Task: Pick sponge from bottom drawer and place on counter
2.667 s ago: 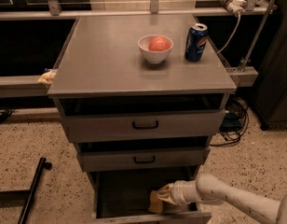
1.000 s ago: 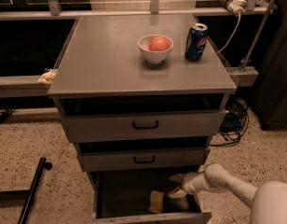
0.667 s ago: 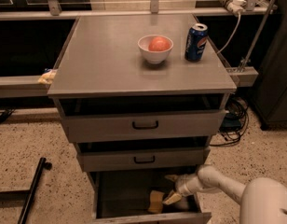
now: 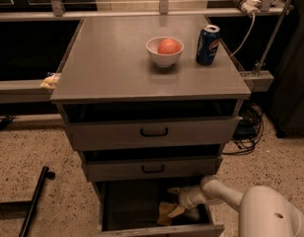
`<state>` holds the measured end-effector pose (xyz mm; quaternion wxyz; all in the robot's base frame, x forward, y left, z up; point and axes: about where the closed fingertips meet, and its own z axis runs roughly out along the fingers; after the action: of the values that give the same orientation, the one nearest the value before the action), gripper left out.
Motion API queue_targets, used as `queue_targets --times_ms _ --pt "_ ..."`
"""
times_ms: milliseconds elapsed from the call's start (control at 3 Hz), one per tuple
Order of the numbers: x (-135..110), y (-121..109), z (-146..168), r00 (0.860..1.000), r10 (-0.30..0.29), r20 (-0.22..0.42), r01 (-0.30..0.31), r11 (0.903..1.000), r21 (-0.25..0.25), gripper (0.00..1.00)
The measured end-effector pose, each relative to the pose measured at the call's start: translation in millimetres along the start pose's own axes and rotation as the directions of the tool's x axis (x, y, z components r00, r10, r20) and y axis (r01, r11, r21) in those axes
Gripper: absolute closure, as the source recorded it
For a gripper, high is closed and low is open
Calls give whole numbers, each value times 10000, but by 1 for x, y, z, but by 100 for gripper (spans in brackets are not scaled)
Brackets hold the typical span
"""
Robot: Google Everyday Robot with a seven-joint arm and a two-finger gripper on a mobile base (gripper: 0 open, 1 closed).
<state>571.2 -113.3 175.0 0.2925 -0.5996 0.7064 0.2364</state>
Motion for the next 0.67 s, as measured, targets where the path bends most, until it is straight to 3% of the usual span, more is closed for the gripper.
queue_targets --times_ms 667 --pt "0 13 33 9978 -545 388 556 9981 -283 30"
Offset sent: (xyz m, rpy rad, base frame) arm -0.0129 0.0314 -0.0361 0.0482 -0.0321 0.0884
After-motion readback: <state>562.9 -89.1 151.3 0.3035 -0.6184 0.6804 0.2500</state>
